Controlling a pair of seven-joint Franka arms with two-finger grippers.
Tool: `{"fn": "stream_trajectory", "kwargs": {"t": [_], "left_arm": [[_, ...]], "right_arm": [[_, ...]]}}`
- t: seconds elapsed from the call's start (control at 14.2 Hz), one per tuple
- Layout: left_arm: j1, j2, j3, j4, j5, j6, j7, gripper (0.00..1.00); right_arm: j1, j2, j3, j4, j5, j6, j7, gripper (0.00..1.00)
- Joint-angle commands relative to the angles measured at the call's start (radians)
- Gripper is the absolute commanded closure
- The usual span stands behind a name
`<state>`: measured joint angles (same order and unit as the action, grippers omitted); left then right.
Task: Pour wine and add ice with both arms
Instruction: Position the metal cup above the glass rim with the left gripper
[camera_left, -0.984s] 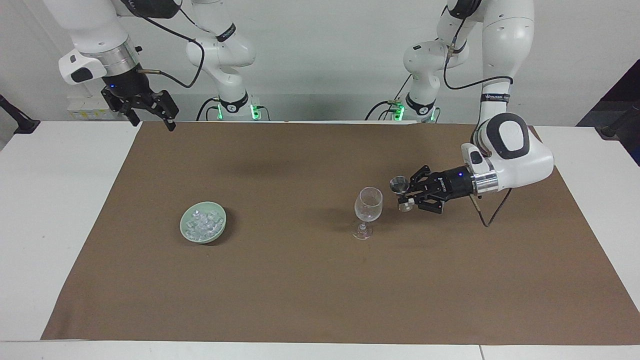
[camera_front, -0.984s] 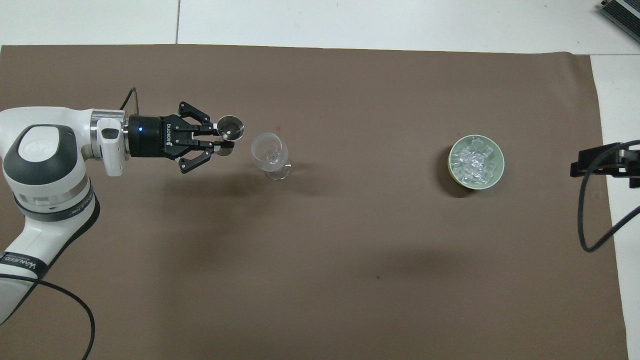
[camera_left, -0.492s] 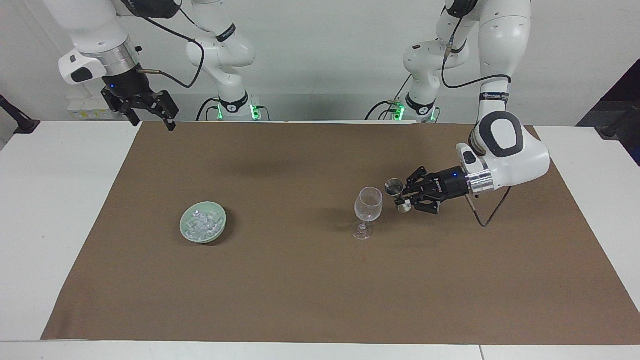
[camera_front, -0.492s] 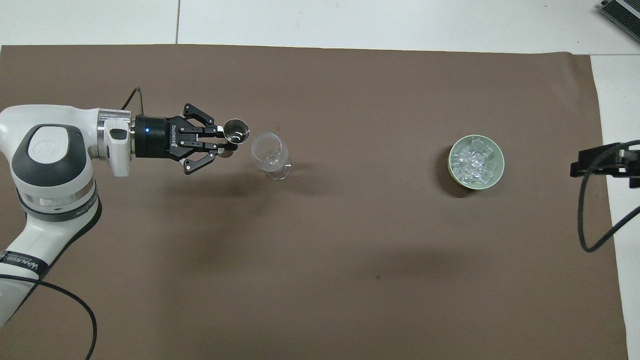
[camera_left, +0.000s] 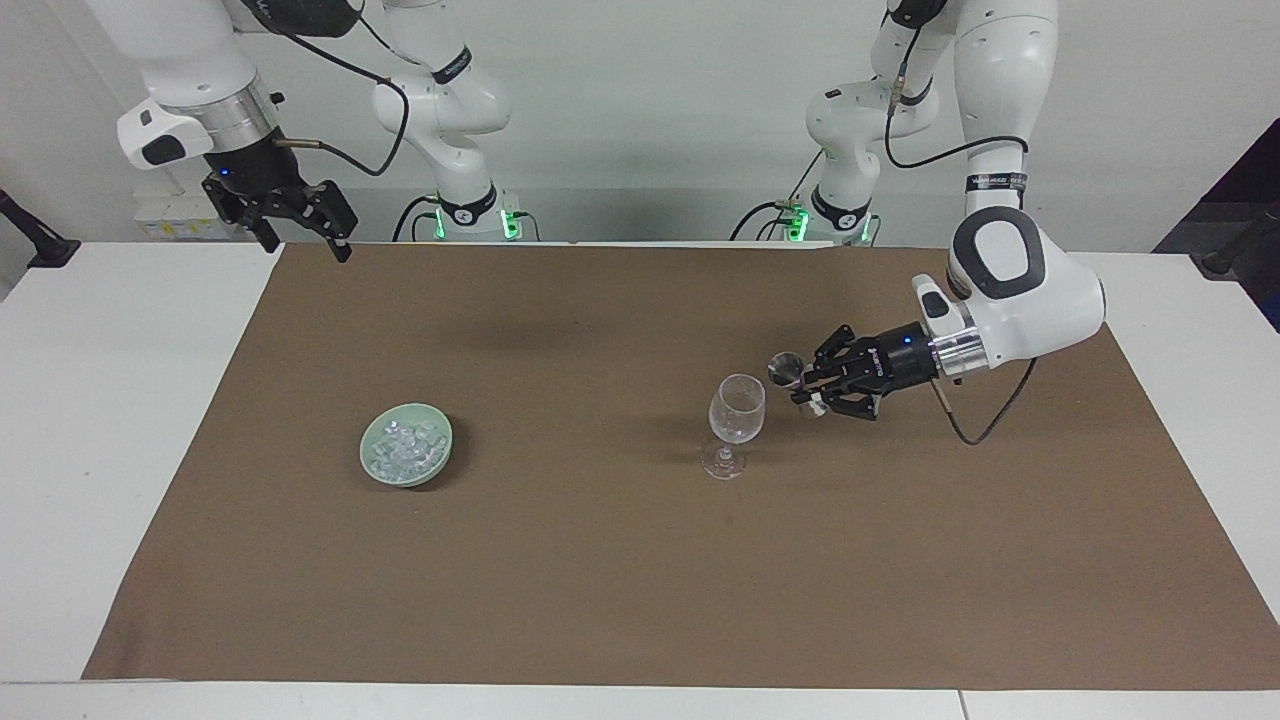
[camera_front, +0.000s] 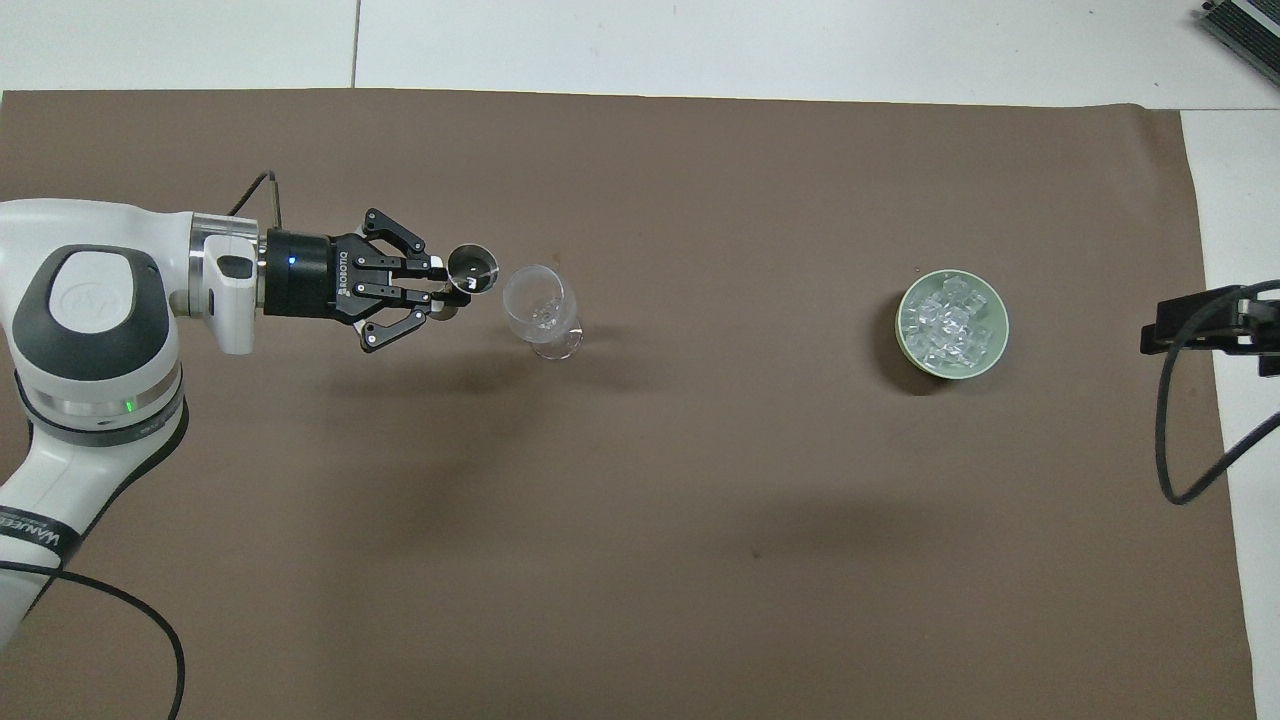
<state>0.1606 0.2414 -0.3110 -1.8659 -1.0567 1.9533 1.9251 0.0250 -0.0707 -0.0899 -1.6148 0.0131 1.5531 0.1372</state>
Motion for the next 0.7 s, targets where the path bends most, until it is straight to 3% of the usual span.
{"fn": "stream_trajectory", "kwargs": {"t": [0.0,0.63], "left_arm": [[-0.041,-0.028,0.021,0.001,0.041,0.035,-0.055,1.0],[-0.062,-0.036,0.023,0.01,0.099,0.059,-0.106,1.0]], "right_arm": [[-0.013,-0.021,0.007,-0.022,0.018,-0.002,-0.016,0.0],[-0.013,-0.021,0.007,-0.022,0.018,-0.002,-0.016,0.0]]}}
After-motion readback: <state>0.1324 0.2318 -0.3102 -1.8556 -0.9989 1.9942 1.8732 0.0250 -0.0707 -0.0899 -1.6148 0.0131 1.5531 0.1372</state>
